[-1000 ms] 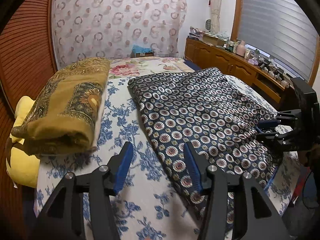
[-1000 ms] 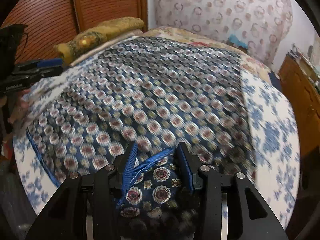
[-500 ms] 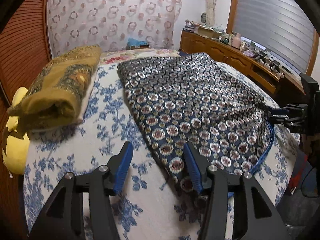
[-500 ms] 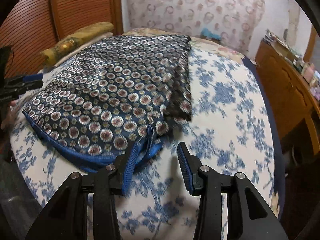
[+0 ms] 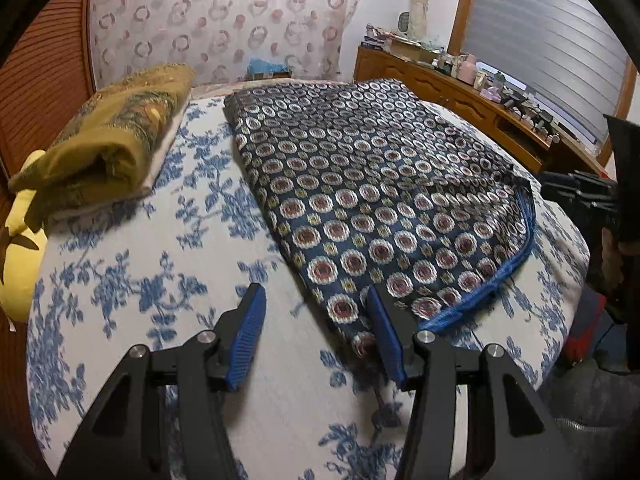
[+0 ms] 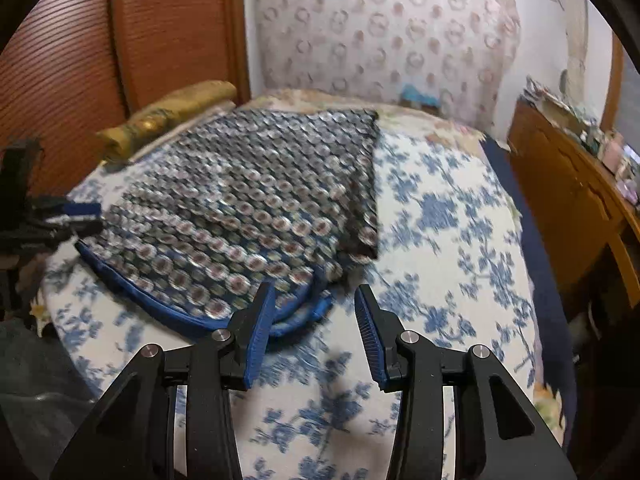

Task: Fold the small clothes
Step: 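Grasp the blue-piped edge with the left gripper and fold it inward, then grasp the blue-piped edge with both grippers and lift the garment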

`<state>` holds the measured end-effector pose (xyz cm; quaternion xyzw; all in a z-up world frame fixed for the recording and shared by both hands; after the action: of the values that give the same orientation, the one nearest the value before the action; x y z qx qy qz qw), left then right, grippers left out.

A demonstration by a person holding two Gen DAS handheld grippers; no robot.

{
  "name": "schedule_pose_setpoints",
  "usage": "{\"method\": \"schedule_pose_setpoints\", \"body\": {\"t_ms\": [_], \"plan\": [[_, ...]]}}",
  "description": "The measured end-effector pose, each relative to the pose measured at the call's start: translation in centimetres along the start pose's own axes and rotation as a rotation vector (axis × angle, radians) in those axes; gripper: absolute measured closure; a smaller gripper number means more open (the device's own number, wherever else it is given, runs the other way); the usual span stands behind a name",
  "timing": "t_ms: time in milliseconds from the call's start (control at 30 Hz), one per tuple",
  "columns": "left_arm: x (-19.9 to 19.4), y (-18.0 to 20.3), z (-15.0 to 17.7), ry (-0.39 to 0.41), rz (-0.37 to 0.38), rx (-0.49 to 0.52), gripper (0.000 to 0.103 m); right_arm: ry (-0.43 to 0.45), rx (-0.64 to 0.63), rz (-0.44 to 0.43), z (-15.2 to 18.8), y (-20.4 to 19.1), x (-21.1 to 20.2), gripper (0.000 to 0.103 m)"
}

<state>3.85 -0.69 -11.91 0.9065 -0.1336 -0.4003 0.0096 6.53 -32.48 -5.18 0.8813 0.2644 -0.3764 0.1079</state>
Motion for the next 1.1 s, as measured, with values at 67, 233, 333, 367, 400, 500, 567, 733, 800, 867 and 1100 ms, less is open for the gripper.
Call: {"method": "schedule_pose_setpoints", "body": {"t_ms": [67, 233, 333, 367, 400, 500, 567, 733, 800, 867, 1100], "plan": [[-0.3, 0.1, 0.3, 0.002, 0.004, 0.0, 0.051, 0.003, -0.013, -0.014, -0.3, -0.6, 0.2, 0.061], [-0.8, 0.4, 0.8, 0.004, 0.035, -0.003, 0.054, -0.005, -0.029, -0.047, -0.6, -1.4, 1.1, 0.061], [-1.0, 0.9, 1.0, 0.006, 0.064, 0.002, 0.061, -0.016, -0.028, -0.07, -0.7, -1.8, 1.7, 0.06], [-1.1, 1.1, 1.1, 0.006, 0.087, 0.004, 0.063, -0.021, -0.03, -0.077, -0.6, -2.0, 1.9, 0.06], [-1.1, 1.2, 1.1, 0.006, 0.099, 0.004, 0.069, -0.026, -0.035, -0.082, -0.5, -2.2, 2.1, 0.059], [-1.1, 1.6, 1.2, 0.001, 0.135, 0.001, 0.087, -0.041, -0.053, -0.106, -0.2, -3.0, 2.6, 0.059], [-1.3, 1.7, 1.0, 0.007, 0.131, 0.0, 0.099, -0.046, -0.064, -0.119, 0.0, -3.5, 2.8, 0.059], [-3.4, 2.0, -1.3, 0.105, 0.159, -0.027, 0.103, -0.062, -0.082, -0.15, 0.5, -4.4, 3.2, 0.056], [-4.7, 2.2, -2.5, 0.158, 0.18, -0.043, 0.103, -0.068, -0.091, -0.166, 0.6, -5.0, 3.2, 0.056], [-5.3, 2.5, -3.7, 0.196, 0.16, -0.026, 0.103, -0.064, -0.093, -0.185, 0.6, -5.4, 3.1, 0.056], [-5.3, 2.5, -7.7, 0.272, 0.131, 0.001, 0.103, -0.056, -0.122, -0.218, 0.5, -6.8, 2.3, 0.046]]}}
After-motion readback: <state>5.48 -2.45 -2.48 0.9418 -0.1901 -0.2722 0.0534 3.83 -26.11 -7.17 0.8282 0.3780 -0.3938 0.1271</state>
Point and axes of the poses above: each gripper's, at about its wrist camera, not at the fingertips, and x roughly the way its jaws point, y to its right, z to its underside, the point moved 5 cm from there along x, roughly the way its jaws point, and after that the axes turned 2 degrees about -z, right-handed, at the moved point
